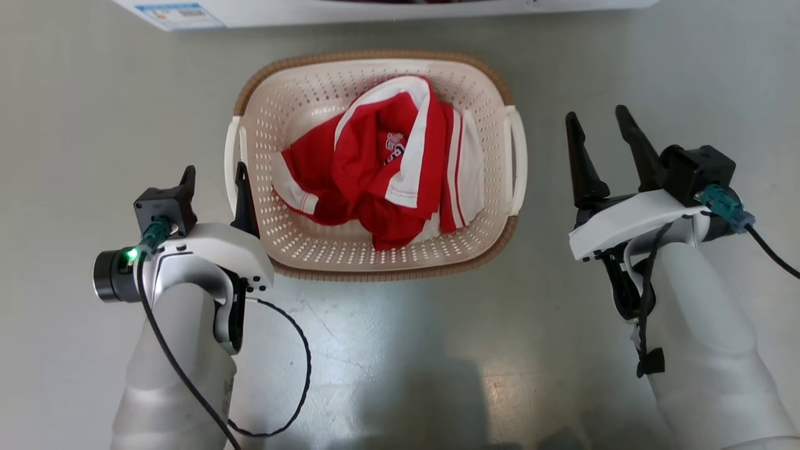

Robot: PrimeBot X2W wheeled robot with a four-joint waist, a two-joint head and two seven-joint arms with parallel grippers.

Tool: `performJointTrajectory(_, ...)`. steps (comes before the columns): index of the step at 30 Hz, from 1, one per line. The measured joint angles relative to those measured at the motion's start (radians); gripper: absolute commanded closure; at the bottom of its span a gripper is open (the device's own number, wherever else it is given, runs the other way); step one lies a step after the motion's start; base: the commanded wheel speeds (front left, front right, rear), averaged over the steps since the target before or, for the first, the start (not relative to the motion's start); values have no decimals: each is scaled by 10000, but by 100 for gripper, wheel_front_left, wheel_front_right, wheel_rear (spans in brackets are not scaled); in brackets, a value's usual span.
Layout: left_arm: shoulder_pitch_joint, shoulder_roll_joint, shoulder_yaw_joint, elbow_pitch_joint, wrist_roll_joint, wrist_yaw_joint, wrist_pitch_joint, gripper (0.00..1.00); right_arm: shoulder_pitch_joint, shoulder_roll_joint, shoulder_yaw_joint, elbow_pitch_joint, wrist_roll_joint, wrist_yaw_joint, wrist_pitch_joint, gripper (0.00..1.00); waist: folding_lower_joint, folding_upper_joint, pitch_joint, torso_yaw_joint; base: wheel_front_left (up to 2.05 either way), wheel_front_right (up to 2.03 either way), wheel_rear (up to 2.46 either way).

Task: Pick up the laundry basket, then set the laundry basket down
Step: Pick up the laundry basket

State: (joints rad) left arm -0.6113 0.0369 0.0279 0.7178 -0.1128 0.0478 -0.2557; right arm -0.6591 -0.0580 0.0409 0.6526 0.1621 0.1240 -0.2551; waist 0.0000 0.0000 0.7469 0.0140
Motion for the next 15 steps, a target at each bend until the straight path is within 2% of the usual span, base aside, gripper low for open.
performJointTrajectory(15,-1438,-71,-125,1509,71,-102,2,0,-1096,-65,614,1304,144,2,0,0,0,0,1176,301,0,0,0)
